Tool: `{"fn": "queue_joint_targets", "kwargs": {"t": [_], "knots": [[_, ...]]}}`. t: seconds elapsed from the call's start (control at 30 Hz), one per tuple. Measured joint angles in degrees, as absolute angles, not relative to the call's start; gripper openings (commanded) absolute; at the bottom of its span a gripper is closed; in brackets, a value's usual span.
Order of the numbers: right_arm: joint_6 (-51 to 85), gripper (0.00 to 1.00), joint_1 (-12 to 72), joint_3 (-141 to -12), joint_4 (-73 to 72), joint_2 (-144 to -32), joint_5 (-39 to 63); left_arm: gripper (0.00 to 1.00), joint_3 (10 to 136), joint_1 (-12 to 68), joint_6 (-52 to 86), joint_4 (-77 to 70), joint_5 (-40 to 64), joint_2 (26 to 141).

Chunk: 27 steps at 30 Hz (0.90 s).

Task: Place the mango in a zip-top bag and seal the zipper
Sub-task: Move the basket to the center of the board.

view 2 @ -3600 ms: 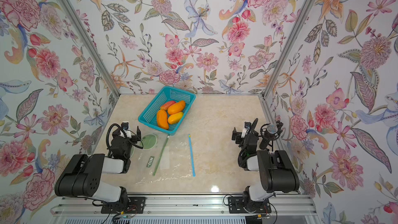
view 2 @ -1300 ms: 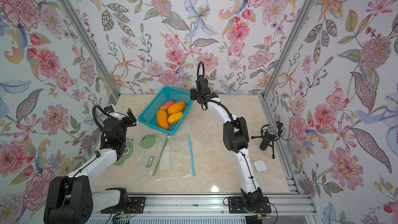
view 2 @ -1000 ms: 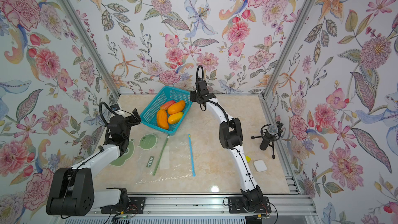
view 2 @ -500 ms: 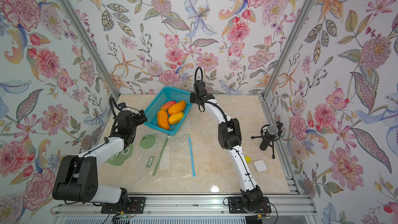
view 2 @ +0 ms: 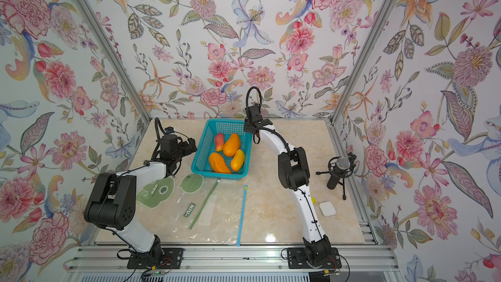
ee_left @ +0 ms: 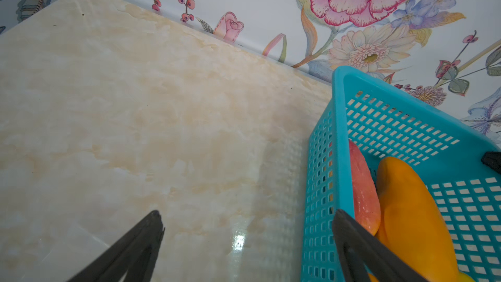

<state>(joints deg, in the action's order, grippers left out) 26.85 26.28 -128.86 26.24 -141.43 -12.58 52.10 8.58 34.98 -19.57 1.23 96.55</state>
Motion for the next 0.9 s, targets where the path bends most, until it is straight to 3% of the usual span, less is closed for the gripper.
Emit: {"fn": "queue_joint_targets", "kwargs": {"t": [0.23,0.63,0.9], "knots": [[30.8,0.0,25.6,-125.1,27.4,-138.8,-18.6,0.99,56.9,9.2,34.5,-19.0,3.7,97.8],[42.2,0.0,18.2,-101.6,28.0,-121.9,-31.5,0.99,61.1,10.9,33.4,-16.9,5.7,100.4],[48.3,0.0,17.5,-91.5,28.0,-114.7,-36.8,0.99,61.3,10.9,33.4,-15.3,5.6,100.4]]}}
